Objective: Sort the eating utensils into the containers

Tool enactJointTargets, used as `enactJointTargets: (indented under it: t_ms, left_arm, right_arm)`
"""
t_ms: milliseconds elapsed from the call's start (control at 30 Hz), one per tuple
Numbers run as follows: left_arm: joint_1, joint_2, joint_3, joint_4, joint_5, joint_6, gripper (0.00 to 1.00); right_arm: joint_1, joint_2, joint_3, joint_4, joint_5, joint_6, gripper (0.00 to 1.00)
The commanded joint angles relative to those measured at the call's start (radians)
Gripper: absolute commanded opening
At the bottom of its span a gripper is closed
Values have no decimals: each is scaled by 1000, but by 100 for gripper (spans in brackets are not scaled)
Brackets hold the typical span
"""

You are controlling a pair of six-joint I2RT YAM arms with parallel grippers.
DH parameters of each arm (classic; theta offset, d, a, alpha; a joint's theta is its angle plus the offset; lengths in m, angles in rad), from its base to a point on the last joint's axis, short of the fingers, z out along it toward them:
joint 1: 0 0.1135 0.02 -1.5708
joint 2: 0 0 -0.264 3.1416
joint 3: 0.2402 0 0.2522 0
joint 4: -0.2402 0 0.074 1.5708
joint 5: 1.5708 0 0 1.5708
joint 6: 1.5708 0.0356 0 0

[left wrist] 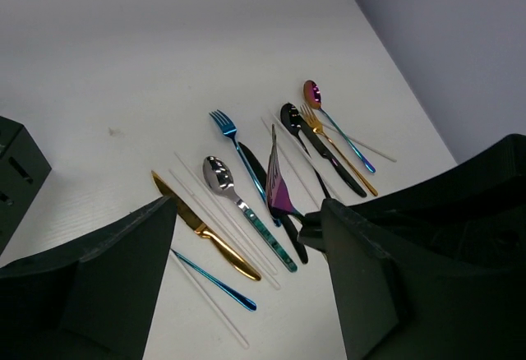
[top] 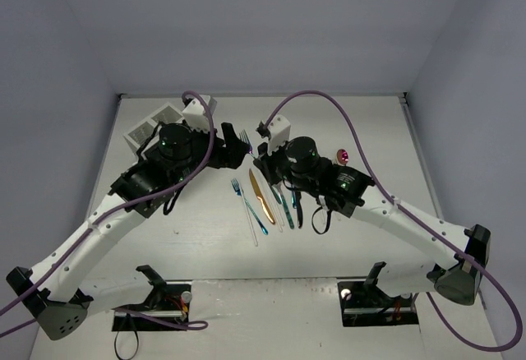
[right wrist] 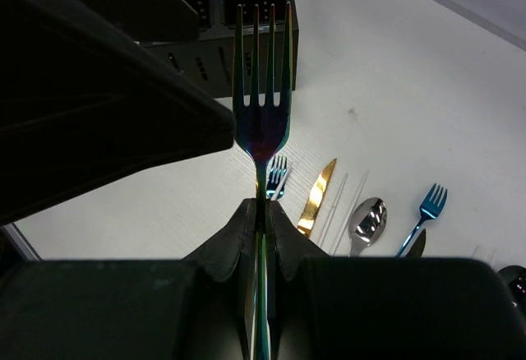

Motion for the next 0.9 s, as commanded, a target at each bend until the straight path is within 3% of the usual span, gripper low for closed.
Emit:
enactJointTargets:
  t_ms: [0,200,567,667,700,767,800,867]
  left_arm:
    - [-18,21,62,109,-85,9,64]
    - [-28,53,53,152,-90,25,45]
    - [-32,63,-10,257,-52,39,1]
    - [-33,58,-20,266,-57,45,0]
    - [-33,57,-23,268,-59,48,0]
    - [-33,49,-29,266,-66,62,0]
    - [-33,48,-30,265,-74,65,0]
    - [-30,42,-33,252,-112,93,0]
  right_arm:
    - [13,-21,-8,111,-12,14,0]
    - [17,-14,-17,127,-16,15,0]
    - [19,-1,-34,154,-24,13,0]
    - [18,-1,-36,157,-21,13,2]
    - [18,-1,-37,157,-19,12,5]
    - [18,-1,-36,157,-16,10,25]
    - [19,-1,-37,157,-13,10,30]
    - [19,-1,-37,157,2,4,58]
